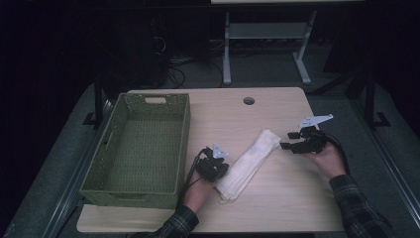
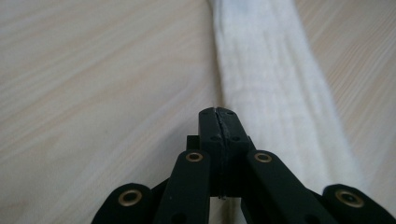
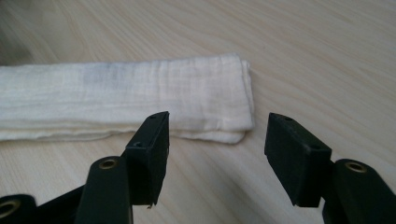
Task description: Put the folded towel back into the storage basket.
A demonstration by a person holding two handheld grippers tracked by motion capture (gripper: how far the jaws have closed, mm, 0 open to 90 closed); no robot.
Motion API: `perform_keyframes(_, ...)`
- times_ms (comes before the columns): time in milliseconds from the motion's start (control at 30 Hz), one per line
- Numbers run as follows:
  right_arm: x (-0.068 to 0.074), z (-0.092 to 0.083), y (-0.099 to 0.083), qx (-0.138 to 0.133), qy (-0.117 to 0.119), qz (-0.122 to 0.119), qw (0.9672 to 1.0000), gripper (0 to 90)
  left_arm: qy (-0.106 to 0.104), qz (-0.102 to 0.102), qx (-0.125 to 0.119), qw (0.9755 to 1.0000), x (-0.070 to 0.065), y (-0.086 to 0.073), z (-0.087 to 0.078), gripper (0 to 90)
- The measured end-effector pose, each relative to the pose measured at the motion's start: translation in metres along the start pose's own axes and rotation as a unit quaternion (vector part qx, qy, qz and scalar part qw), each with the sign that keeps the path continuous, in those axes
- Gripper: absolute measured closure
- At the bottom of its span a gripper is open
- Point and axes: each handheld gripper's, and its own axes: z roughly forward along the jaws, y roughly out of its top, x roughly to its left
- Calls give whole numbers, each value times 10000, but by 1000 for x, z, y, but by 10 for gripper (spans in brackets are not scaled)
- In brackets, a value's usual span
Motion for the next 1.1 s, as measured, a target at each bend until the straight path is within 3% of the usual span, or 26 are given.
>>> perform_keyframes(67, 2, 1, -2, 76, 11, -27, 10000, 387, -123, -27, 37, 9999, -1, -1, 1, 895)
perform_keyframes(367, 7, 5, -1, 105, 52, -171, 9998, 360, -688, 243, 210, 9971, -11, -1, 2, 896)
perform_keyframes(567, 8, 6, -1, 74, 96, -177, 9998, 355, -1054, 723, 219, 9916, -32, 0, 3, 896)
perform_keyframes(733, 9, 11, 0, 123, 140, -218, 9996, 345, -1332, 1059, 207, 9852, -49, 3, 7, 895)
perform_keyframes(833, 8, 14, 0, 119, 142, -289, 9994, 342, -1592, 984, 142, 9822, -59, 4, 11, 894)
perform_keyframes(1100, 11, 15, 0, 166, 142, -314, 9993, 342, -1886, 1290, 54, 9735, -87, 12, 20, 888)
